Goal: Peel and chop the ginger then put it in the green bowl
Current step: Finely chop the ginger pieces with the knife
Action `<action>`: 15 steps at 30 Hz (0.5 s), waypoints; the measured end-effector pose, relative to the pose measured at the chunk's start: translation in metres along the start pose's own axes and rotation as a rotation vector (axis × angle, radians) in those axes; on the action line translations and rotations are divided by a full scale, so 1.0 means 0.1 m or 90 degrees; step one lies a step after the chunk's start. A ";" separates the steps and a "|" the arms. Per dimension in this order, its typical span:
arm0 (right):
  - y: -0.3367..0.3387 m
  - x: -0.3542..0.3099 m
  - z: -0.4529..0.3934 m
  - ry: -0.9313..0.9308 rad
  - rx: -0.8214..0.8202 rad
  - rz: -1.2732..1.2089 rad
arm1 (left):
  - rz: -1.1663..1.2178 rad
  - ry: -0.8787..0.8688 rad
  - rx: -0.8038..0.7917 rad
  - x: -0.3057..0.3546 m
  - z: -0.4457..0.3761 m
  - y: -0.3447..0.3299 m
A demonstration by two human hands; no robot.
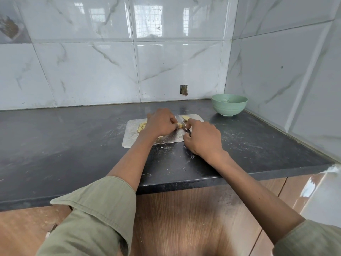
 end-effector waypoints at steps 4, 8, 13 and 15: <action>-0.03 -0.06 -0.05 0.008 -0.010 0.033 | -0.002 -0.005 0.003 0.02 0.03 0.01; -0.04 -0.02 -0.04 -0.003 0.007 0.015 | 0.001 -0.009 -0.001 0.03 0.03 0.02; -0.02 -0.04 -0.01 0.020 0.016 0.004 | 0.004 0.006 -0.009 0.02 0.04 0.03; -0.02 -0.05 0.00 0.025 0.013 0.011 | 0.007 0.004 -0.008 0.02 0.04 0.02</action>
Point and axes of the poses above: each hand's wrist, its own z-axis away from the middle knuckle, its own y-axis out of the back of the hand, x = y × z, the point moved 3 cm from there along -z, towards the middle knuckle, and after that the axes turned 5 degrees about -x, right-handed, at the moved point
